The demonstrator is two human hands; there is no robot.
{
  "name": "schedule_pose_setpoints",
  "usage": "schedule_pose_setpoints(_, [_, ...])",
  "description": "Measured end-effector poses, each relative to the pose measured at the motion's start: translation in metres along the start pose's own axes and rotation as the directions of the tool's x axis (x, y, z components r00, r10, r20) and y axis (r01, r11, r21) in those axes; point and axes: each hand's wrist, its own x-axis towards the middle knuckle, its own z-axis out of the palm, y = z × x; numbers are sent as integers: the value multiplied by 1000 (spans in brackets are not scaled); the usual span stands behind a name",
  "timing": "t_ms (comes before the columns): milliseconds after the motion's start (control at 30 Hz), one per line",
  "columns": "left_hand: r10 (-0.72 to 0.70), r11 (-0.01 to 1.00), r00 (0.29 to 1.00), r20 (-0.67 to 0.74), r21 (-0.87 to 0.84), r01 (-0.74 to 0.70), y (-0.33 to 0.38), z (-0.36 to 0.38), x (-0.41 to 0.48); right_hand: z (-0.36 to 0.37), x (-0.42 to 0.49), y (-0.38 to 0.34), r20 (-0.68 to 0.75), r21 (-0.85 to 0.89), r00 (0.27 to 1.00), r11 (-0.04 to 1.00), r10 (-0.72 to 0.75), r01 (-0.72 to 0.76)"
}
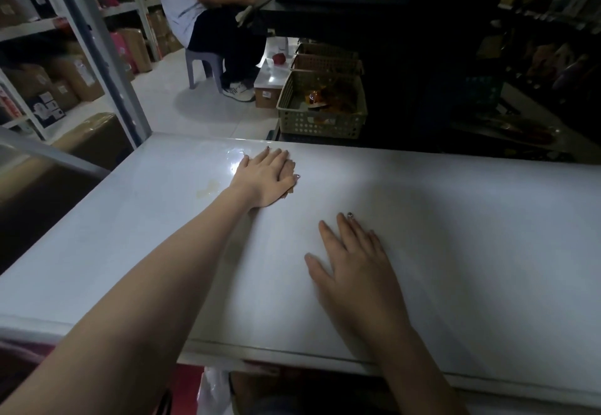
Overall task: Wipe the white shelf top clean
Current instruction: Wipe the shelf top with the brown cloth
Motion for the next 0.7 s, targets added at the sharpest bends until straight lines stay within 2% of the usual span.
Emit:
schedule_pose_setpoints(167, [-7, 1000, 1000, 2, -13, 7, 3, 0, -15, -4, 0, -1, 52, 5, 999, 1000, 14, -15])
schedule_pose_setpoints(700, [19, 1000, 1000, -16, -19, -19, 6, -1, -61, -8, -4, -1, 83, 1, 996, 1000, 12, -12])
